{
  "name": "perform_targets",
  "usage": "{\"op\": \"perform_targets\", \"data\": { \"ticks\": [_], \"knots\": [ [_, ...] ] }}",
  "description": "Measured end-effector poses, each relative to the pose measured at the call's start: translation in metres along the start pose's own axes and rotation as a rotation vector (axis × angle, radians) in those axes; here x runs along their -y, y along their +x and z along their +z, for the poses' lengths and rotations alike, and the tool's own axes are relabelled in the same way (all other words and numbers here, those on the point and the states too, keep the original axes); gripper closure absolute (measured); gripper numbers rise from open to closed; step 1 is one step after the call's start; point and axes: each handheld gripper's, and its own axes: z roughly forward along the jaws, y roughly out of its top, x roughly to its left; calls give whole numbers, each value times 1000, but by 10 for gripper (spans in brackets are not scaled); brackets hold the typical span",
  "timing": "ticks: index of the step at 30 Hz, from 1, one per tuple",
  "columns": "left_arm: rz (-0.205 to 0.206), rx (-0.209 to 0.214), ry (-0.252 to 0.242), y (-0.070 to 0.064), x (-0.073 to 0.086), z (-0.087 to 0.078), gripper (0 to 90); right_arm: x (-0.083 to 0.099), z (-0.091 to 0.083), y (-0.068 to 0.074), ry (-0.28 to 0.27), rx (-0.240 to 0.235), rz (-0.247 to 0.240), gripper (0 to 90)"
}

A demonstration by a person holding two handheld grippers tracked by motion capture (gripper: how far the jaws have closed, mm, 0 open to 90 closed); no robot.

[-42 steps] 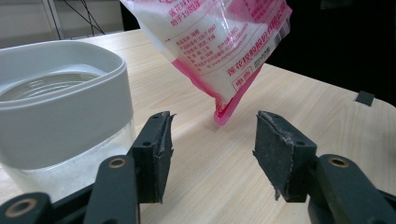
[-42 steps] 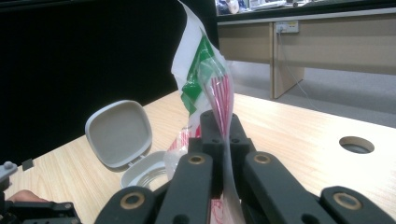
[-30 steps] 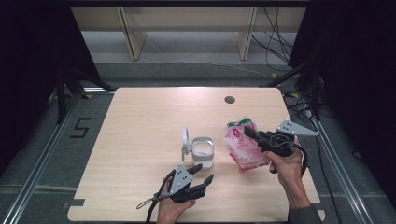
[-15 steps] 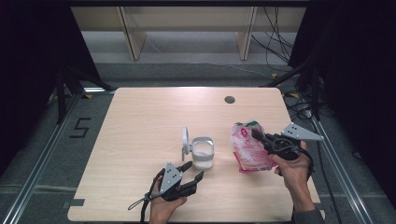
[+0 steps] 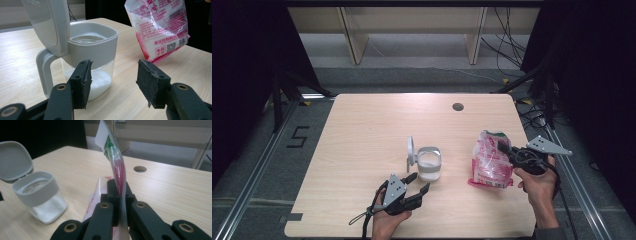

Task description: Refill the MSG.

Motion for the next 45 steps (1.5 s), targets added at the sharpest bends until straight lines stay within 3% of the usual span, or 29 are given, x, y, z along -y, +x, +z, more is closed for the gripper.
{"op": "perform_targets", "data": {
  "ticks": [3, 5, 7, 11, 15, 16, 18, 20, 21, 26, 32, 35, 36, 39, 41, 45],
  "knots": [
    [-17, -9, -3, -1, 0, 0, 447, 2, 1, -4, 8, 13, -23, 900],
    [0, -11, 12, 0, 0, -1, 446, 4, 3, -3, 19, 24, -16, 900],
    [-9, -13, 4, 0, -1, -1, 446, 4, 5, -3, 25, 31, -37, 900],
    [-14, -21, 1, 1, 0, -1, 443, 4, 7, 1, 44, 46, -20, 900],
    [-14, -24, 10, 2, 0, -2, 439, 7, 12, -1, 55, 68, -75, 900],
    [-37, -32, 6, 1, 1, -2, 436, 8, 13, -1, 66, 72, -54, 900],
    [-45, -30, -11, 2, 0, -2, 431, 10, 14, -1, 77, 82, -37, 900],
    [-14, -29, 0, 5, 0, -3, 427, 13, 17, -6, 81, 91, -62, 899],
    [-20, -32, 8, 5, 0, -4, 424, 15, 17, -6, 91, 94, -41, 898],
    [-27, -42, 8, 8, 0, -6, 413, 23, 24, -12, 132, 104, -34, 892],
    [-31, -51, 14, 10, 0, -7, 410, 26, 27, -13, 128, 106, -43, 888],
    [-27, -50, 9, 11, 0, -7, 407, 27, 28, -12, 132, 111, -16, 882],
    [-37, -54, 12, 11, 0, -7, 406, 27, 28, -15, 132, 110, -43, 876],
    [-34, -55, 12, 12, 0, -7, 401, 27, 29, -16, 125, 111, -41, 856],
    [-31, -58, 14, 13, 0, -7, 401, 28, 28, -15, 128, 125, -20, 848],
    [-58, -67, 15, 12, 1, -7, 399, 29, 29, -15, 130, 128, -8, 835]
  ]
}}
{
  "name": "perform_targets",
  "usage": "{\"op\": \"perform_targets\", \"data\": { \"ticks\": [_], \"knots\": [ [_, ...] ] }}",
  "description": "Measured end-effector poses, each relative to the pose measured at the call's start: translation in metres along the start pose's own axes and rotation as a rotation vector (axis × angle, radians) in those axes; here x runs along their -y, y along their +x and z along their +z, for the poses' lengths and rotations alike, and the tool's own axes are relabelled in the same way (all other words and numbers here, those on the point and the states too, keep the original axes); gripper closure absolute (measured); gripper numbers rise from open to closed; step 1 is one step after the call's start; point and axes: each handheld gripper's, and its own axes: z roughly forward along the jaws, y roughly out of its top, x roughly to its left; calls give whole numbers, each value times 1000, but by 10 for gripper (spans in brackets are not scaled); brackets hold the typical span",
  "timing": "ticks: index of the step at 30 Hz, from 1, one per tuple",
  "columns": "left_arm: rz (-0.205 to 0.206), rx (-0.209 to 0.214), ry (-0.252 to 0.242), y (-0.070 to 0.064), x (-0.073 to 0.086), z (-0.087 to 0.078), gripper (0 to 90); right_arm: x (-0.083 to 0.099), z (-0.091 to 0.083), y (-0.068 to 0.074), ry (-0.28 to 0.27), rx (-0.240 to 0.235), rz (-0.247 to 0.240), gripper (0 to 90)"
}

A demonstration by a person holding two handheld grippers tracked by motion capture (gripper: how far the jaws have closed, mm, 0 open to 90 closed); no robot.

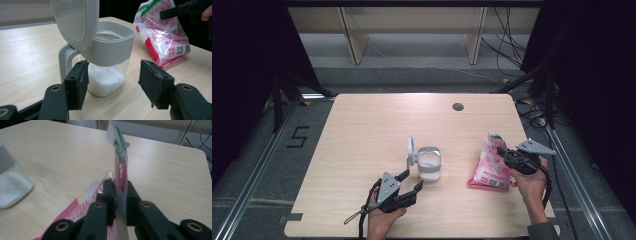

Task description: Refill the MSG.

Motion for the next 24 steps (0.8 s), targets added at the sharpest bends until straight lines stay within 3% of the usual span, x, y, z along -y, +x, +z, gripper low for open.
{"op": "perform_targets", "data": {
  "ticks": [2, 4, 8, 10, 12, 13, 14, 15, 19, 21, 24],
  "knots": [
    [-4, 0, -8, 0, 1, 1, 400, 0, 0, -3, 1, 2, -20, 825],
    [-2, 0, -7, 0, 1, 1, 400, 1, 0, -3, 0, 24, -6, 816],
    [-3, 1, -9, 0, 2, 1, 401, 1, -1, -7, 5, 15, -16, 818],
    [-4, -4, -5, 0, 2, 1, 400, 2, -2, -4, 9, 22, 9, 816],
    [-5, 1, -12, 1, 2, 1, 400, 2, -1, -7, -1, 37, -1, 773],
    [-6, -5, -6, 1, 2, 0, 400, 2, -2, -5, 7, 53, 36, 756],
    [-3, -6, 5, 1, 2, -1, 400, 2, -3, -9, -2, 61, 10, 756],
    [-5, -6, 2, 2, 2, -1, 400, 2, -5, -8, 0, 64, 39, 755],
    [-11, -9, -12, 4, 2, -2, 400, -1, -11, -13, -28, 103, 32, 673],
    [-4, -14, -1, 5, 1, -4, 400, -1, -13, -11, -32, 111, 63, 671],
    [12, -9, -7, 8, 1, -5, 400, -2, -14, -10, -37, 139, 11, 632]
  ]
}}
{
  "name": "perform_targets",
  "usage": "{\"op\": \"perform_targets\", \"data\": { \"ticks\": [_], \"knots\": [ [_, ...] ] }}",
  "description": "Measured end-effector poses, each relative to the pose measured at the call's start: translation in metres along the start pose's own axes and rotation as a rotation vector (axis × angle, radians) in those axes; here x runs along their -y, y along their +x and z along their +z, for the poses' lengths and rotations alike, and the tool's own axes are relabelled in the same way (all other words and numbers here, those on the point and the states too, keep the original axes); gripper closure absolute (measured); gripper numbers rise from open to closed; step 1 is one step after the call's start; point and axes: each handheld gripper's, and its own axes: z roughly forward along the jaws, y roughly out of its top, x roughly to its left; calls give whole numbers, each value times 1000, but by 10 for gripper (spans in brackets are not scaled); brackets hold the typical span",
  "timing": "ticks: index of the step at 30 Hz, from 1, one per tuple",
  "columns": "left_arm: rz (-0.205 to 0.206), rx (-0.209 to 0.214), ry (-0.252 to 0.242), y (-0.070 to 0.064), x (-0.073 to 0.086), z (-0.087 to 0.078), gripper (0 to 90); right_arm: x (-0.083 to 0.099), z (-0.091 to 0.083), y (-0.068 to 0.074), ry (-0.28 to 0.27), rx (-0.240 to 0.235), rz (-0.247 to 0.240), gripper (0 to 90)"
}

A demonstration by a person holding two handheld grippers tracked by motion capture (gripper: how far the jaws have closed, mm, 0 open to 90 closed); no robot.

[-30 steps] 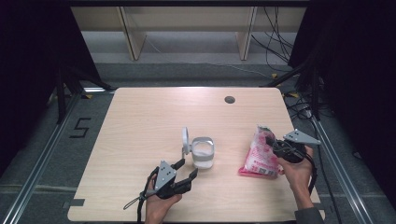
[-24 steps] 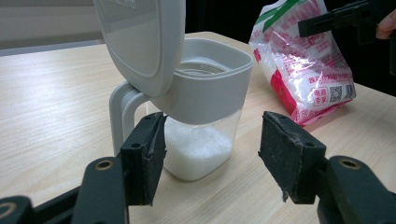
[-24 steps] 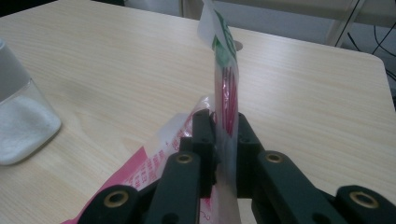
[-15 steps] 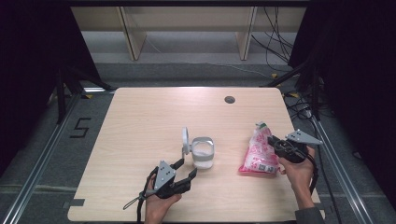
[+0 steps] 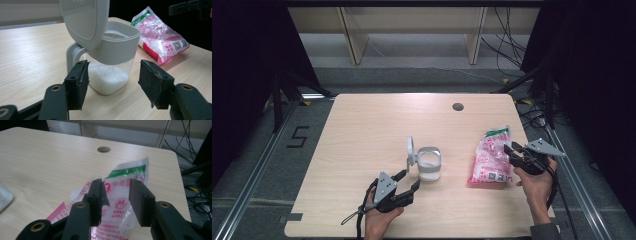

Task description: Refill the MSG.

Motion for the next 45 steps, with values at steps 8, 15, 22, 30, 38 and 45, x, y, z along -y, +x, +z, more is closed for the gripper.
{"op": "perform_targets", "data": {
  "ticks": [8, 15, 22, 30, 38, 45],
  "knots": [
    [-1, -14, -2, 5, -1, -4, 400, -4, -2, 7, -45, -18, -8, 575],
    [-14, -32, -3, 10, -2, -7, 404, -7, -1, 28, -27, -102, 14, 528],
    [-13, -37, -8, 13, -4, -8, 404, -6, 1, 48, 2, -174, -17, 493],
    [-18, -46, -23, 19, -8, -10, 402, 3, 3, 64, 50, -226, -62, 466],
    [-19, -71, -21, 28, -17, -12, 399, 10, 3, 74, 58, -242, -93, 441],
    [-15, -82, -18, 35, -23, -10, 398, 19, 3, 78, 94, -262, -96, 427]
  ]
}}
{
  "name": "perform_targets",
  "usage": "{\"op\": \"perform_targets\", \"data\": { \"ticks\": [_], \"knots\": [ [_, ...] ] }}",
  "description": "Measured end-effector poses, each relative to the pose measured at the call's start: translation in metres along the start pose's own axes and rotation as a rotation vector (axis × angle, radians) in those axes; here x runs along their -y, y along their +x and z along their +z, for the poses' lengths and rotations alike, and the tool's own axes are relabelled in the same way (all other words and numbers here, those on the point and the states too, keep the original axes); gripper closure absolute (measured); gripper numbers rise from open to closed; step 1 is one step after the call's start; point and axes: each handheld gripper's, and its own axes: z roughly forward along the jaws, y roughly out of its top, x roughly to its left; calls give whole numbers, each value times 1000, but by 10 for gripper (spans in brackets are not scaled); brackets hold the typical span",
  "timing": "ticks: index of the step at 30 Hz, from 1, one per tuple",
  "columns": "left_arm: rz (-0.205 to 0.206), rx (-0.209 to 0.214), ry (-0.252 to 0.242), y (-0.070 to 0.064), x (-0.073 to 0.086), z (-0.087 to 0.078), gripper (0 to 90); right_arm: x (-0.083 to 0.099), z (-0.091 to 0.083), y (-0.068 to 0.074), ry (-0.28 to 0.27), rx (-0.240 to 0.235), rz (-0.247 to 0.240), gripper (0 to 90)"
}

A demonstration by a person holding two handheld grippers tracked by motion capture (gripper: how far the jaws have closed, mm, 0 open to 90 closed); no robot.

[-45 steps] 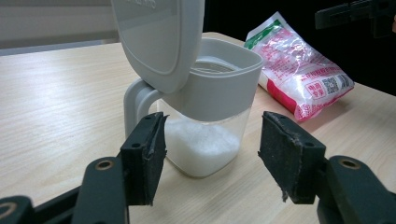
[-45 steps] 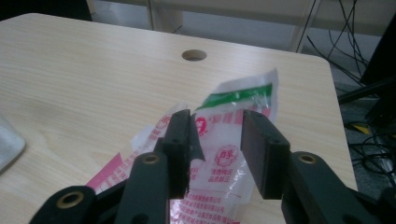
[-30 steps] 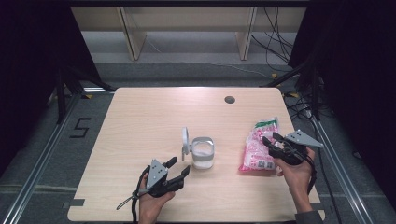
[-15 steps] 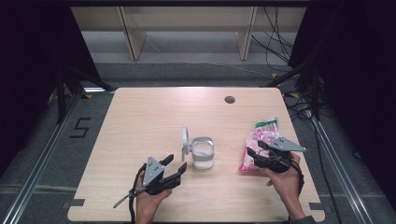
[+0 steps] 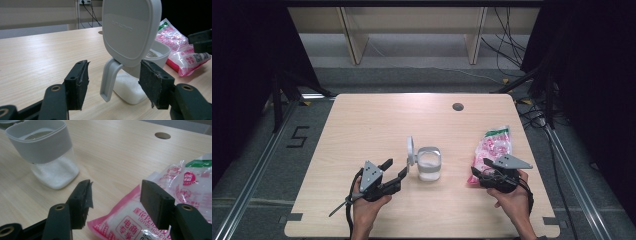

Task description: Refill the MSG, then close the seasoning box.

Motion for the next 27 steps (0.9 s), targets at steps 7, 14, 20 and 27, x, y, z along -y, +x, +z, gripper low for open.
{"op": "perform_targets", "data": {
  "ticks": [7, 14, 20, 27],
  "knots": [
    [-8, -5, 3, 8, -6, 3, 394, 4, 0, 8, 23, -20, 11, 397],
    [-3, -1, 6, 11, -14, 6, 380, 8, -2, 9, 32, -22, 9, 386],
    [2, -8, 16, 13, -15, 10, 380, 9, -4, 10, 32, -20, -15, 386],
    [9, 0, 18, 14, -18, 12, 435, 11, -5, 12, 35, -25, -16, 387]
  ]
}}
